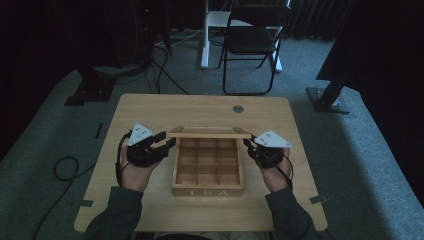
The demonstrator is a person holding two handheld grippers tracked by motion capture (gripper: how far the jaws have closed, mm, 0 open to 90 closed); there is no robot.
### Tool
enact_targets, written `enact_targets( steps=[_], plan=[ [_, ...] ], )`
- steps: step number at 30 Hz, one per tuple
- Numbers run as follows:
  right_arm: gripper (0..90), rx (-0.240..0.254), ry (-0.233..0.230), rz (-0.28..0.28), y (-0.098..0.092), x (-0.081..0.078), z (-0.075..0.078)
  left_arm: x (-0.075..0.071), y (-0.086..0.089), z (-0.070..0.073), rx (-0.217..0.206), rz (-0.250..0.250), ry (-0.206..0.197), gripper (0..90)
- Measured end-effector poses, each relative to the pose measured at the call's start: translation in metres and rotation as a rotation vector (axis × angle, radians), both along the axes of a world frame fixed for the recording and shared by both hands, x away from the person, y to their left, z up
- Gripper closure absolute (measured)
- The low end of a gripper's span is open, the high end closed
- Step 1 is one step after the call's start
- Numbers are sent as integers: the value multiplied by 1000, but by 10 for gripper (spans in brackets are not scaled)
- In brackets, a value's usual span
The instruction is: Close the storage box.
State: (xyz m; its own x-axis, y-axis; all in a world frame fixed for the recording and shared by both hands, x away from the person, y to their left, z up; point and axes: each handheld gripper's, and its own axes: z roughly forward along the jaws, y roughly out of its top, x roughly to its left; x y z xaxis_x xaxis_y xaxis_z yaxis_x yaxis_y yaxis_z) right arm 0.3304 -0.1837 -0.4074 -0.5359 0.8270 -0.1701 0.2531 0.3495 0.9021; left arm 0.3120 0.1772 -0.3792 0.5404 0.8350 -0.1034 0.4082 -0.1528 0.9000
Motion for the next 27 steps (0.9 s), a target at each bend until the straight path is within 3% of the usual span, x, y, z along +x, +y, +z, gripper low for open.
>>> enact_targets(
  steps=[4, 10, 13, 17, 27],
  plan=[
    [677, 18, 19, 9, 1, -7, 0, -2, 0, -2, 0, -1, 5, 551],
    [633, 39, 26, 15, 1, -18, 4, -5, 1, -6, -6, -3, 11, 551],
    [611, 68, 56, 23, 0, -20, 6, -7, 1, -8, -9, -2, 14, 550],
    [549, 67, 81, 18, 1, -22, 7, -9, 1, -9, -8, -4, 20, 550],
    [501, 98, 107, 8, 2, -26, 6, -15, 2, -17, -10, -8, 35, 545]
  ],
)
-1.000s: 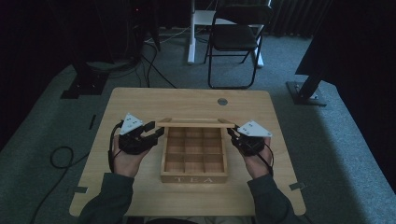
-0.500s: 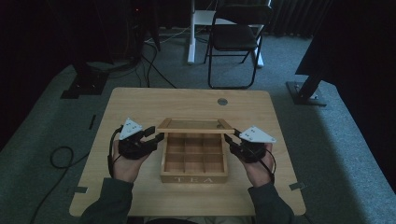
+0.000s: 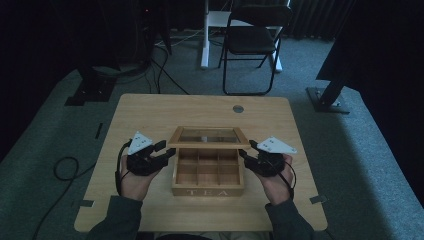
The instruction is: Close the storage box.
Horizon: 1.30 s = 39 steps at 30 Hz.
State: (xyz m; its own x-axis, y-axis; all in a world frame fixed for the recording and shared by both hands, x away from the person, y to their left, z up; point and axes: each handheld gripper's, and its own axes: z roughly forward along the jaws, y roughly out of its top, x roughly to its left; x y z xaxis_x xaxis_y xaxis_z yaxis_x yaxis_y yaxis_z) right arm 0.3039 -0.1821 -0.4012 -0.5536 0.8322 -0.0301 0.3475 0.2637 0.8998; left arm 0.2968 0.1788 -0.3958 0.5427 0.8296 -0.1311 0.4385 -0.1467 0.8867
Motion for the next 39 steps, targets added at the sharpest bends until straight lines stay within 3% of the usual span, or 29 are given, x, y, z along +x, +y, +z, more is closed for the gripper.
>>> enact_targets(
  steps=[16, 28, 39],
  plan=[
    [506, -38, -30, 4, 6, -17, -7, -11, -1, -13, 7, 11, 28, 538],
    [504, -29, -7, 8, 5, -23, -15, -17, 0, -21, 15, 16, 47, 506],
    [501, -48, -6, 10, 5, -27, -22, -24, -1, -25, 19, -6, 50, 479]
  ],
)
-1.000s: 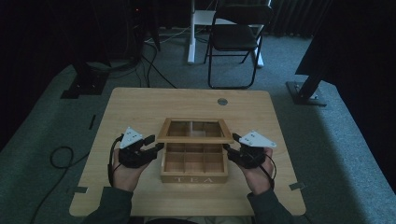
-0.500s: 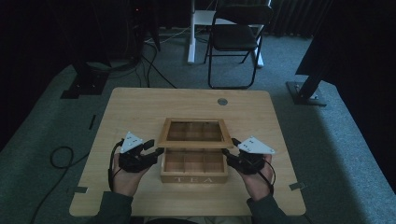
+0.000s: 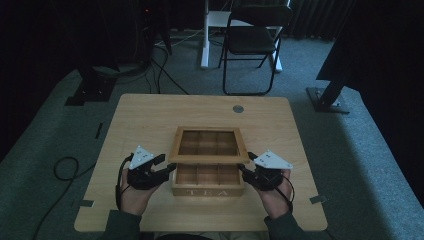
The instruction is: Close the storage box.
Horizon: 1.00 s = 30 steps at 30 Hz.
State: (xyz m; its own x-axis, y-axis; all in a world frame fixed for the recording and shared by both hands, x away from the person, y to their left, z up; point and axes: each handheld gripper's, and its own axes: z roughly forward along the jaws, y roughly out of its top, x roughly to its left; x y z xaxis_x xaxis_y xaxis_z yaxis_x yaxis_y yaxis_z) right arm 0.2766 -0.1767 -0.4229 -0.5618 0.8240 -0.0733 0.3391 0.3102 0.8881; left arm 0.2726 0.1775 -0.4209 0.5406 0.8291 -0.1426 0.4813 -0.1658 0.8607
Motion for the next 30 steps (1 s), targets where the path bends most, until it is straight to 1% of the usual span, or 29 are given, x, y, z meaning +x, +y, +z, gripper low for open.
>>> enact_targets(
  steps=[12, 24, 30],
  plan=[
    [493, 1, 19, 11, -1, -3, -8, -4, -2, -6, 10, -4, 15, 477],
    [493, -4, 24, 12, -1, -5, -12, -7, -3, -11, 13, 6, 22, 477],
    [493, 4, 29, 9, -1, -7, -15, -9, -3, -13, 13, 4, 23, 477]
  ],
)
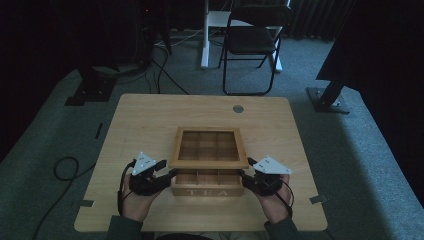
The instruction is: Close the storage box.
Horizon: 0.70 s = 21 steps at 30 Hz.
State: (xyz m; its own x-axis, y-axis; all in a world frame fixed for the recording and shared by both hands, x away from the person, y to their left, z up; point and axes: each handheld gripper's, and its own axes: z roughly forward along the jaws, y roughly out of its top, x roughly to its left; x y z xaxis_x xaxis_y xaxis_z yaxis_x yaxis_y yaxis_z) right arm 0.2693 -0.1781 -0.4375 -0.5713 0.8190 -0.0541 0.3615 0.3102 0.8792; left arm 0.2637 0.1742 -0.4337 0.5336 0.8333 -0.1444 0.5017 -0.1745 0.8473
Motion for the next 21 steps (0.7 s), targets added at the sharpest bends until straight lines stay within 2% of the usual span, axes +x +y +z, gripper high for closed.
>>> enact_targets(
  steps=[21],
  plan=[
    [493, -5, 24, 6, -1, -5, -10, -6, -2, -10, 12, 2, 15, 479]
  ],
)
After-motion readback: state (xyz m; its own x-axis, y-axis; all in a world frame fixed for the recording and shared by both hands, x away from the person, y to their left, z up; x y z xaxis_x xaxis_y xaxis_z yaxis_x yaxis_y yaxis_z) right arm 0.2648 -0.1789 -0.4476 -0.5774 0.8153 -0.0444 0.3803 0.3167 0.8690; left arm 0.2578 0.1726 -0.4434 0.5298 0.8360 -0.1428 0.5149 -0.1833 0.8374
